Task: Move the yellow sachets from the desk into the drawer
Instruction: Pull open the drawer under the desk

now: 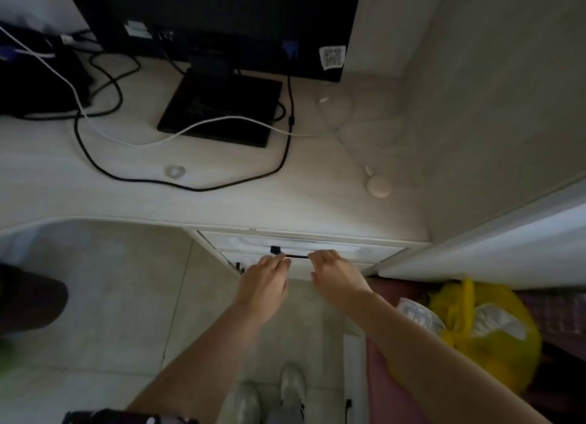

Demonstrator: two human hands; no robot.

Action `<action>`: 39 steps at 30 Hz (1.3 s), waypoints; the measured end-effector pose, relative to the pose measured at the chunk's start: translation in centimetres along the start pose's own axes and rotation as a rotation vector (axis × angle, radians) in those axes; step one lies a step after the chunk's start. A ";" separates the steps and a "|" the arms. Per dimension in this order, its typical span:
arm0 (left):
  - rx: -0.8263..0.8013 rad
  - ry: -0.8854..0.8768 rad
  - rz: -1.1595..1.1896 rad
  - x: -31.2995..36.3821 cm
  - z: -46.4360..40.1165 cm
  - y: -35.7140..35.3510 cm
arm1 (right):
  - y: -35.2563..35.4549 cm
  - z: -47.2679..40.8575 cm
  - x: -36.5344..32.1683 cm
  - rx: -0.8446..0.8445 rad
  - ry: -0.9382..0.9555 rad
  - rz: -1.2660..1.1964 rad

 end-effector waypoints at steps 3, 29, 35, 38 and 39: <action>-0.061 0.049 0.060 -1.0 -1.1 -1.1 | -1.9 -1.6 0.0 -0.018 0.030 0.025; 0.201 0.968 1.202 -2.1 2.3 -3.1 | -6.1 3.0 -0.2 -0.057 -0.038 -0.037; 0.272 1.284 1.634 -1.6 3.9 -3.6 | -6.6 5.6 0.1 -0.220 -0.249 -0.407; 0.323 1.270 1.689 -1.9 4.0 -3.2 | -6.3 6.1 2.3 -0.216 -0.631 -1.019; 0.329 1.265 1.699 -2.0 4.0 -3.0 | -6.4 6.3 3.0 -0.217 -0.763 -1.287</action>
Point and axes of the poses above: each hand's wrist, its own z-axis away from the middle knuckle, its own y-axis out of the back of the hand, x = y × z, the point moved 6 cm from there along -z, towards the middle knuckle, and after that the axes turned 8 degrees about -y, right-handed, at the moved point
